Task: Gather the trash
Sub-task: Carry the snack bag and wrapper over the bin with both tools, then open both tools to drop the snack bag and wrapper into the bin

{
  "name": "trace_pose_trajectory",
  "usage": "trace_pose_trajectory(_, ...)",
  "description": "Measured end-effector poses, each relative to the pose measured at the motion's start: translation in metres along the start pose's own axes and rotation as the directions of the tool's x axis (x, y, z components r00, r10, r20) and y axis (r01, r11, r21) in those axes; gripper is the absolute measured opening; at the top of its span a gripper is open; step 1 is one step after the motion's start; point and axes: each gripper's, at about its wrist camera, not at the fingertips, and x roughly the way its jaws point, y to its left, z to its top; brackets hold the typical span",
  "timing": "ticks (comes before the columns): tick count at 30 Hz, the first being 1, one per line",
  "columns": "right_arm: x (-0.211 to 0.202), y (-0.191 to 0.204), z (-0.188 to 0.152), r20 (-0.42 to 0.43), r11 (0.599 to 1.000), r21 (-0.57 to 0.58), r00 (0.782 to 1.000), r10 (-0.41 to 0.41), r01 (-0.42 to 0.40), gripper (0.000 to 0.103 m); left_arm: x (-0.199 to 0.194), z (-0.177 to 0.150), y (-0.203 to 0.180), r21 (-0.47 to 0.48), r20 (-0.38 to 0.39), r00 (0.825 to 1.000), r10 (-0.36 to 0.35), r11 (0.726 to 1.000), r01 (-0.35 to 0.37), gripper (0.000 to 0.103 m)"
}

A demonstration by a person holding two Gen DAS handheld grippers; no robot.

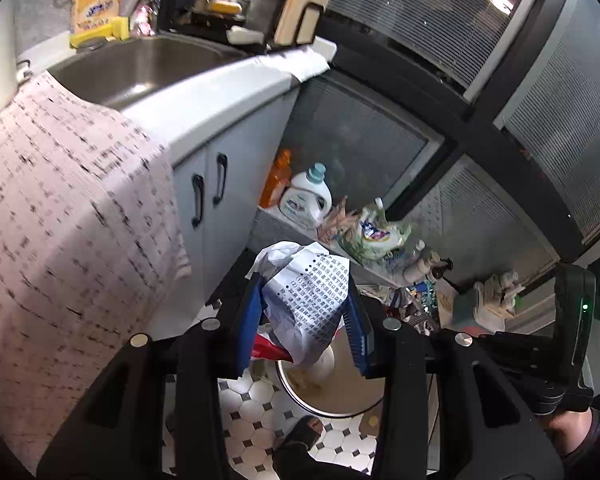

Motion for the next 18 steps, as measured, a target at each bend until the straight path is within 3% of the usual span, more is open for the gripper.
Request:
trace_pose_trajectory(2, 0.006, -0.008, -0.005, -0.026, 1.000, 0.017, 1.000, -0.003, 0.003, 0.011, 0.008, -0.006, -0.006, 0.000, -0.016, 1.000, -0.003, 1.000, 0.003, 0.039)
trace_pose_trajectory(3, 0.009, -0.013, -0.008, -0.043, 1.000, 0.029, 0.999, 0.003, -0.002, 0.020, 0.011, -0.009, -0.008, -0.001, -0.025, 1.000, -0.005, 1.000, 0.005, 0.039)
trace_pose_trajectory(4, 0.011, -0.016, -0.009, -0.051, 0.999, 0.039, 0.999, 0.009, -0.007, 0.031, 0.015, -0.011, -0.010, -0.002, -0.033, 0.999, -0.008, 1.000, 0.008, 0.039)
trace_pose_trajectory(5, 0.011, -0.020, -0.011, -0.054, 0.999, 0.050, 0.999, 0.001, 0.002, 0.060, 0.018, -0.013, -0.011, -0.003, -0.040, 0.999, -0.010, 1.000, 0.010, 0.039)
trace_pose_trajectory(6, 0.010, -0.023, -0.011, -0.046, 0.998, 0.057, 0.999, -0.008, 0.010, 0.067, 0.022, -0.015, -0.013, -0.003, -0.046, 0.999, -0.011, 1.000, 0.011, 0.039)
trace_pose_trajectory(18, -0.019, -0.072, -0.020, -0.018, 0.989, 0.123, 0.996, -0.083, 0.084, 0.066, 0.070, -0.040, -0.052, 0.007, -0.143, 0.986, -0.088, 0.996, 0.090, 0.039)
